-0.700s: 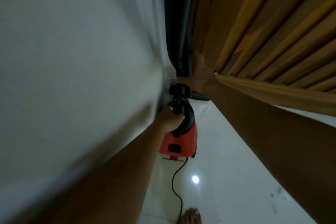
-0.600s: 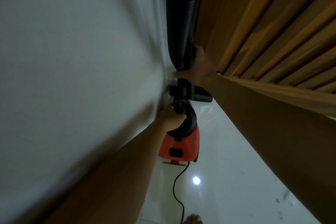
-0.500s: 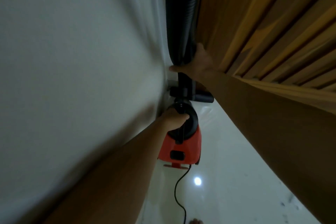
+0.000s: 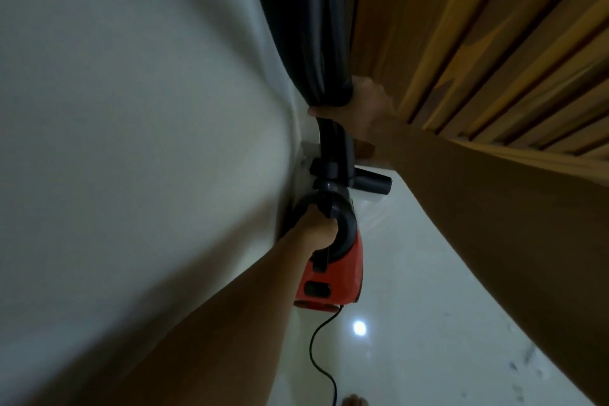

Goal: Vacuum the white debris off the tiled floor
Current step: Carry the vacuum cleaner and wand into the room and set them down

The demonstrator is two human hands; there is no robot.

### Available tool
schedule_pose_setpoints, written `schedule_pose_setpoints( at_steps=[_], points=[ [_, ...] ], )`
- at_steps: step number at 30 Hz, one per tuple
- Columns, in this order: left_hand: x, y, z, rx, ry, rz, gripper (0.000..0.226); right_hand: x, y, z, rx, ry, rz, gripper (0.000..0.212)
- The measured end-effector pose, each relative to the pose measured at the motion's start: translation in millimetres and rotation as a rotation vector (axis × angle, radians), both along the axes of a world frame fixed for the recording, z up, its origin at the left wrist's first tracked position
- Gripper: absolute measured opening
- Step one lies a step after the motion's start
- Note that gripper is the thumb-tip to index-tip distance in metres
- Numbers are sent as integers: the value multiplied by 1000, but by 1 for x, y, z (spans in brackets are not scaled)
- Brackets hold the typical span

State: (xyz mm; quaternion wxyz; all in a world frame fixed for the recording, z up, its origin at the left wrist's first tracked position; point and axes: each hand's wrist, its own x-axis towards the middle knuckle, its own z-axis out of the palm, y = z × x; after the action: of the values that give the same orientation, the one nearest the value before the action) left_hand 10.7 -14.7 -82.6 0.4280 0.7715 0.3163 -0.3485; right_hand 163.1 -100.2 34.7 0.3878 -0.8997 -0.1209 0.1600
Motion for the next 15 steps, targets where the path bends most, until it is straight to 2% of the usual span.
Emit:
schedule_pose_setpoints(
  at_steps=[5,8,12,15],
  points=[
    [-25,-5,12,-3,-60,41,72,-14,-16,21,54,-18,-16,69],
    [-42,-15,42,-31,-104,54,66,-27,-30,44,83,-32,-66,66],
    [-73,-39,98,-34,-149,72,68,-51,-52,94,117,-24,-94,64],
    [-101,-60,166,-33,-157,78,53,-83,-76,149,126,-16,-103,66]
  ],
)
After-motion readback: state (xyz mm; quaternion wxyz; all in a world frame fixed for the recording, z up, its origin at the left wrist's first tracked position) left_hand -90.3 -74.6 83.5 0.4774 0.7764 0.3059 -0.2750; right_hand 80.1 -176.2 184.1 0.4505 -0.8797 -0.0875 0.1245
